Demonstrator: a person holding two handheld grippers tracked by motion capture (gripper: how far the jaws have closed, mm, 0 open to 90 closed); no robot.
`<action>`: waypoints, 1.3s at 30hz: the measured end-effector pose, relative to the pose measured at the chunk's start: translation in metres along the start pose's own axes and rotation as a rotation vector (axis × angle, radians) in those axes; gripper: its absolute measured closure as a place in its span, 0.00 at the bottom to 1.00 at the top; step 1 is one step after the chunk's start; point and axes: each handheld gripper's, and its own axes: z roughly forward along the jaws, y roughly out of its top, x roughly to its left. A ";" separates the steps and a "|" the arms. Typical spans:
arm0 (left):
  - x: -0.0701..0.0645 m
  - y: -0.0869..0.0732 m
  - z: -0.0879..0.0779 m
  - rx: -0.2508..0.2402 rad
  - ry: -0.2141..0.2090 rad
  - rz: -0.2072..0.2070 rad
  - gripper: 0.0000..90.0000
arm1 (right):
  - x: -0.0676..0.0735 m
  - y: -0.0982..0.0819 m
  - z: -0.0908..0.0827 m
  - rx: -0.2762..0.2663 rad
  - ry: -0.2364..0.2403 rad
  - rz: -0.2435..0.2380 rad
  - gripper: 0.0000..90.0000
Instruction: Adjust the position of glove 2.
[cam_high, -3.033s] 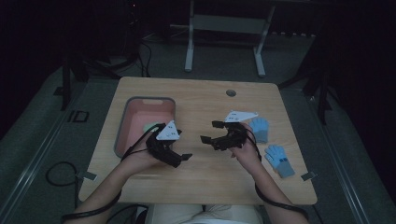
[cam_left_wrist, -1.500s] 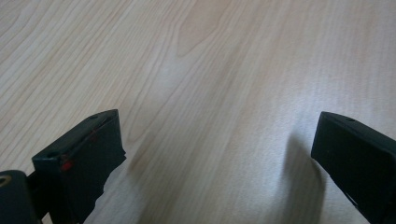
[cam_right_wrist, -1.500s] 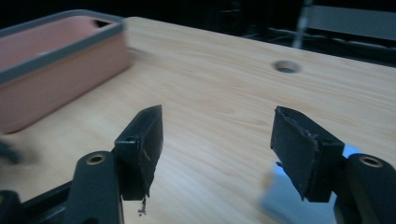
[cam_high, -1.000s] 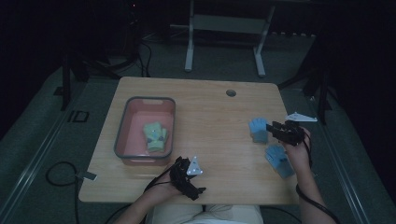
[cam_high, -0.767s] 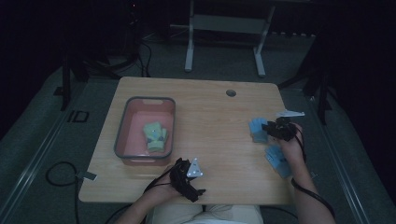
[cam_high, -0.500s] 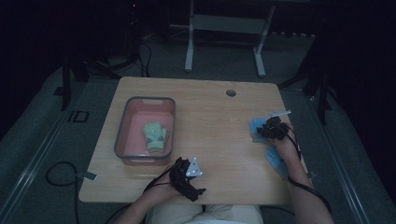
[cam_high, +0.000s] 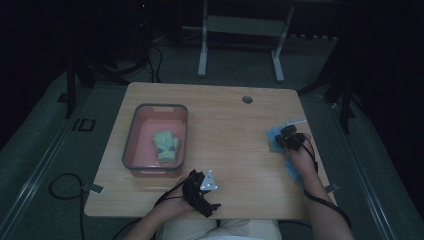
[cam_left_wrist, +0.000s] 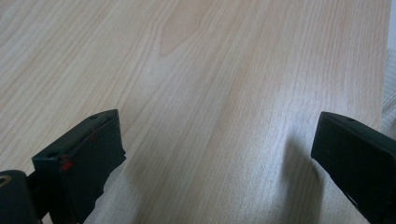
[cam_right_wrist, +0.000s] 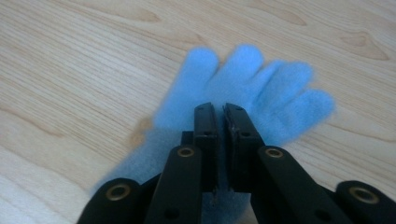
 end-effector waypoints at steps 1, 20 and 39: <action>0.000 0.000 0.000 0.002 0.000 0.005 0.02 | 0.001 0.001 -0.002 -0.005 0.014 0.018 0.98; 0.000 0.000 -0.001 -0.006 0.001 0.000 0.02 | 0.106 0.025 -0.095 -0.225 0.205 -0.105 0.98; 0.001 -0.001 -0.002 -0.022 -0.001 0.007 0.02 | 0.168 -0.024 -0.062 -0.164 0.282 -0.085 0.98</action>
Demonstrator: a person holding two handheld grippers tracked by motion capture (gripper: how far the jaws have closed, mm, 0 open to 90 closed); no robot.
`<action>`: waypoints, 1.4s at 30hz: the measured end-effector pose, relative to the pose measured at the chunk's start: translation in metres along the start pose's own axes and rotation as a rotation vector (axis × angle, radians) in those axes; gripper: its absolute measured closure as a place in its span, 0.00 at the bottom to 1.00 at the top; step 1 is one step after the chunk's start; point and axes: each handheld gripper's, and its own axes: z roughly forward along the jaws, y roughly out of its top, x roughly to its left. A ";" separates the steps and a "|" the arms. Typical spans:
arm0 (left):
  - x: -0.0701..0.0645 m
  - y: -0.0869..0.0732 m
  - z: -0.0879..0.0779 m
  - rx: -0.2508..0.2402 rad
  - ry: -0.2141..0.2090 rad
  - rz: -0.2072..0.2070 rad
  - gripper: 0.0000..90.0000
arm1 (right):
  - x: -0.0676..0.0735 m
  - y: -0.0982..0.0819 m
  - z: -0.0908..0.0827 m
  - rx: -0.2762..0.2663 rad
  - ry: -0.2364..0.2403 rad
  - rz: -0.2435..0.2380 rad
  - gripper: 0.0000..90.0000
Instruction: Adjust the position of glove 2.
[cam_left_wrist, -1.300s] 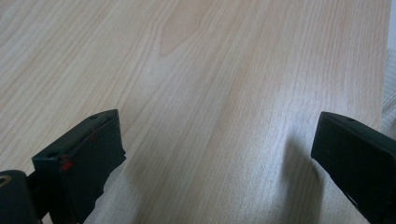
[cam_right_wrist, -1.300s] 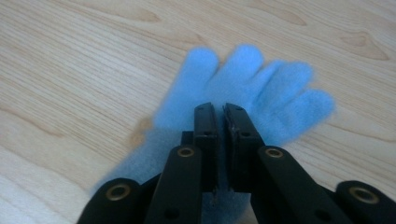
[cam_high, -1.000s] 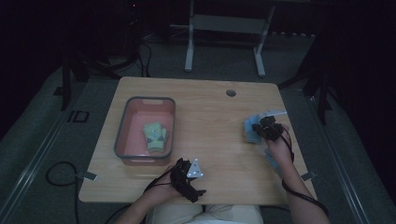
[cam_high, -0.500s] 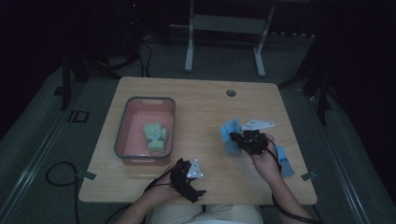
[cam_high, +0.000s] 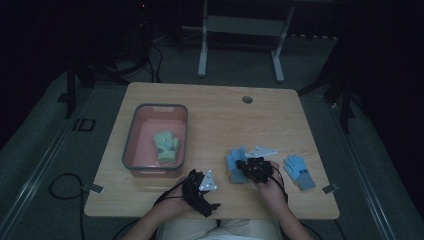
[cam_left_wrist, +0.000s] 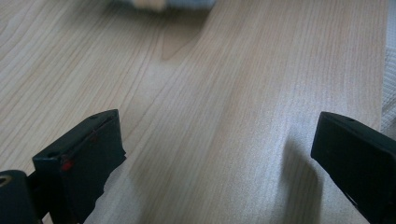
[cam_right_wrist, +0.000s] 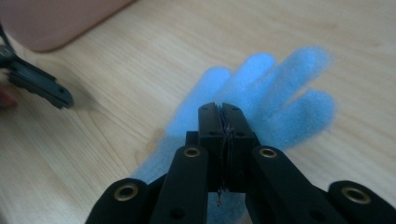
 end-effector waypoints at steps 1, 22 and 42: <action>0.000 0.000 0.000 0.001 -0.001 0.001 0.02 | -0.001 -0.002 0.005 0.017 -0.001 -0.004 0.98; -0.001 -0.001 -0.001 -0.004 0.008 0.017 0.02 | 0.001 -0.014 0.021 0.021 -0.064 0.076 0.69; -0.001 0.000 0.000 -0.002 0.002 0.020 0.02 | -0.103 -0.044 -0.093 -0.055 -0.104 0.016 0.77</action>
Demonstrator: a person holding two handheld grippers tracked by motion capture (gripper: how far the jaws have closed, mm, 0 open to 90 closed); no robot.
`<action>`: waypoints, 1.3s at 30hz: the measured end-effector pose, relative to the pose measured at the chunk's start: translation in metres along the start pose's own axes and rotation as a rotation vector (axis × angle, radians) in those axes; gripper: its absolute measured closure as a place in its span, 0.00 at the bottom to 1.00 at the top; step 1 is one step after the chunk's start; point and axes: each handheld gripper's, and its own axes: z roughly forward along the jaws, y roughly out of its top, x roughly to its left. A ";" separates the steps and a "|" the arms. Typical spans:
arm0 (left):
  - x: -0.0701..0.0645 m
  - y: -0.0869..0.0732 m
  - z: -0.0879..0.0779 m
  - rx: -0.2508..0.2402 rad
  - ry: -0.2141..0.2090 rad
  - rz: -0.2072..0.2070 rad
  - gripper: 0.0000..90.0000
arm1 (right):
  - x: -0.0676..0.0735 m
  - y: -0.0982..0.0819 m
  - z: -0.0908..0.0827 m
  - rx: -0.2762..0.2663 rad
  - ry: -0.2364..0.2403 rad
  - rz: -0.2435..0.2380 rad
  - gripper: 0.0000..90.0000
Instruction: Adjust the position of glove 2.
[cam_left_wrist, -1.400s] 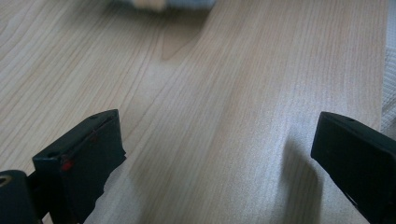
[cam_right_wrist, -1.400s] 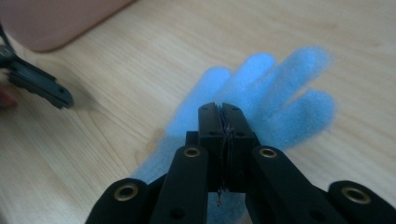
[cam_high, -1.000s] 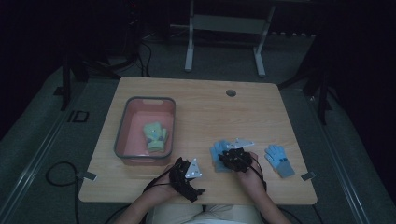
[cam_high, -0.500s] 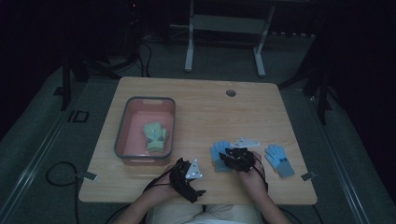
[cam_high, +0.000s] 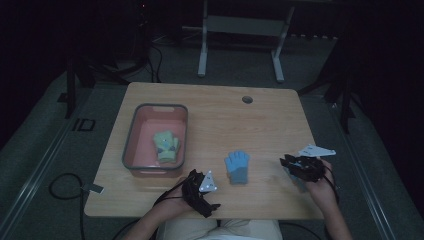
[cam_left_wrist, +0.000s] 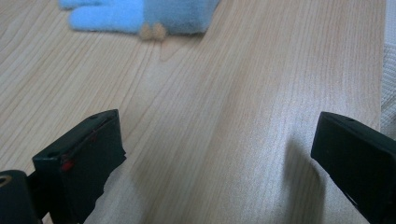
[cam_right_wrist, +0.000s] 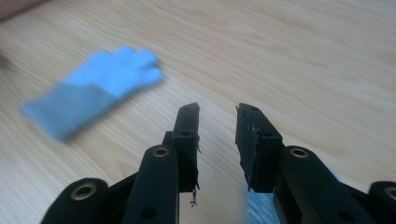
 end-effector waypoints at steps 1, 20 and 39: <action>0.000 0.000 0.000 0.000 0.000 0.000 0.02 | -0.007 -0.005 -0.004 0.002 -0.016 0.000 0.76; -0.002 0.000 0.001 -0.001 0.000 0.021 0.02 | -0.049 -0.061 0.004 0.136 -0.064 0.054 0.73; -0.002 0.000 -0.001 -0.010 0.001 0.023 0.02 | 0.007 -0.007 -0.016 -0.033 -0.181 0.168 0.97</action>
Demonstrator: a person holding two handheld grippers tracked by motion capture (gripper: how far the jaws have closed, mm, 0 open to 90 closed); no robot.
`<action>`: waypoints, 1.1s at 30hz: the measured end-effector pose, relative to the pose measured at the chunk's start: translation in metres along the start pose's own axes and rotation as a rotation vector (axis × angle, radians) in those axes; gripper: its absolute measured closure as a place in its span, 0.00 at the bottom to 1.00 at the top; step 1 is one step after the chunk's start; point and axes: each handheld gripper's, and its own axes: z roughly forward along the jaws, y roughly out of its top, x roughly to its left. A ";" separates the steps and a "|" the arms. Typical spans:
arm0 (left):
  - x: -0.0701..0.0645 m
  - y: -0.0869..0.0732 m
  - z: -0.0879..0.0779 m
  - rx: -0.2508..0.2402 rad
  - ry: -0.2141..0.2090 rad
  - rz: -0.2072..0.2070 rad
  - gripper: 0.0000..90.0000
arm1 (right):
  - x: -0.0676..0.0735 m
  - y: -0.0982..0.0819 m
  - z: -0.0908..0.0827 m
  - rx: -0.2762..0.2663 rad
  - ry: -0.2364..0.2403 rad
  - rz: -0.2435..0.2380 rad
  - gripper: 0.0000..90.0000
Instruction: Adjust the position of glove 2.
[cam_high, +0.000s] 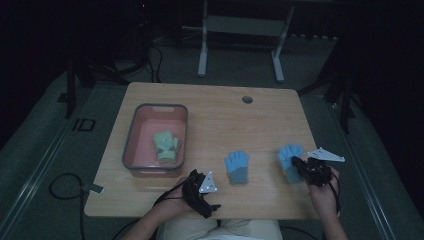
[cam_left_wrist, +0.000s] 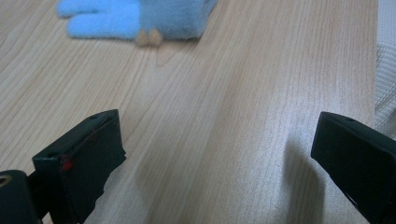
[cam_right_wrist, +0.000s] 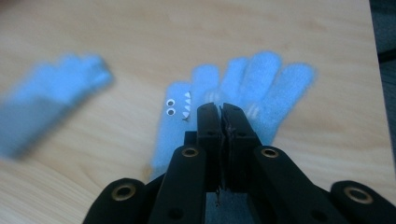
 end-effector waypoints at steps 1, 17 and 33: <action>0.000 0.000 0.000 0.000 0.001 0.001 0.02 | 0.006 0.004 -0.001 -0.010 -0.010 0.003 0.97; -0.001 0.000 0.001 0.004 0.001 0.012 0.02 | 0.065 -0.003 0.043 0.068 -0.044 0.178 0.97; -0.001 0.000 0.001 0.007 0.000 0.012 0.02 | 0.071 -0.017 0.069 0.093 -0.120 0.183 0.83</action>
